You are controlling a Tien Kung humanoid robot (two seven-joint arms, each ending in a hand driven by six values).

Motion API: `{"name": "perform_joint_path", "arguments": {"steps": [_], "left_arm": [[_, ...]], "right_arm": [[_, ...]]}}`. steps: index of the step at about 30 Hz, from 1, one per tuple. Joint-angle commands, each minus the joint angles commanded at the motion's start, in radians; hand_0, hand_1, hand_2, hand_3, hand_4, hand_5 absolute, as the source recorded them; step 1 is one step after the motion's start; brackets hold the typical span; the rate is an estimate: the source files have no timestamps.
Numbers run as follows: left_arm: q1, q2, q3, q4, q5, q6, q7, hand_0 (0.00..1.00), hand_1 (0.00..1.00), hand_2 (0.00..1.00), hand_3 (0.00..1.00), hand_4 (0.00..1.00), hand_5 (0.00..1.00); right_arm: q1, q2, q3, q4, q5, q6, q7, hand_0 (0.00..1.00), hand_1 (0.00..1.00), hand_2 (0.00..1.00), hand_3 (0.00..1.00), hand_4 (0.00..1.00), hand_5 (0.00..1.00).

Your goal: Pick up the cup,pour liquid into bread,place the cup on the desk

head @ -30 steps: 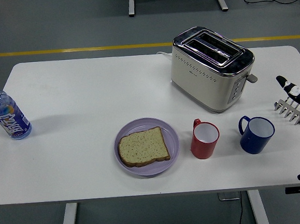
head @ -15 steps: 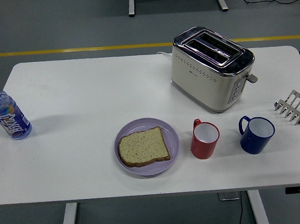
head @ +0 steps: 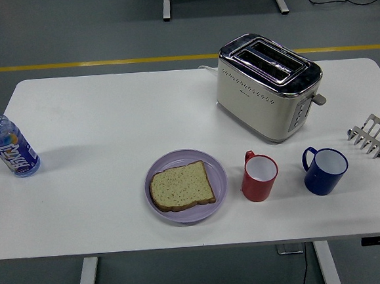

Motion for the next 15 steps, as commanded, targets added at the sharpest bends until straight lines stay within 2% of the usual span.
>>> {"name": "perform_joint_path", "arguments": {"steps": [5, 8, 9, 10, 12, 15], "left_arm": [[-0.002, -0.002, 0.003, 0.000, -0.007, 0.001, -0.001, 0.681, 0.684, 0.692, 0.542, 0.253, 0.998], [-0.003, -0.001, -0.001, 0.000, 0.003, 0.000, 0.002, 0.681, 0.685, 0.692, 0.543, 0.253, 0.998], [-0.003, -0.001, -0.001, 0.000, 0.003, 0.000, 0.002, 0.681, 0.685, 0.692, 0.543, 0.253, 0.998], [-0.003, -0.001, 0.002, 0.000, -0.001, 0.000, 0.000, 0.681, 0.685, 0.692, 0.543, 0.253, 0.998], [-0.004, 0.000, 0.006, 0.000, -0.009, 0.000, -0.002, 0.681, 0.683, 0.693, 0.543, 0.253, 0.998], [-0.006, 0.000, 0.007, 0.000, -0.010, 0.000, -0.003, 0.681, 0.683, 0.693, 0.543, 0.253, 0.998]], "right_arm": [[0.003, 0.000, 0.010, -0.007, -0.045, -0.030, -0.023, 0.998, 0.893, 0.974, 0.998, 0.998, 0.036], [0.005, 0.000, 0.015, -0.016, -0.155, -0.086, -0.070, 0.998, 0.891, 0.970, 0.998, 0.998, 0.062], [0.006, -0.002, 0.018, -0.023, -0.192, -0.106, -0.089, 0.998, 0.891, 0.970, 0.998, 0.998, 0.062], [0.007, -0.005, 0.019, -0.032, -0.237, -0.148, -0.135, 0.998, 0.891, 0.970, 0.998, 0.998, 0.062], [0.010, -0.005, 0.018, -0.042, -0.322, -0.195, -0.206, 0.998, 0.891, 0.970, 0.998, 0.998, 0.064], [0.014, -0.003, 0.016, -0.052, -0.445, -0.223, -0.266, 0.998, 0.891, 0.970, 0.998, 0.998, 0.064]]}}
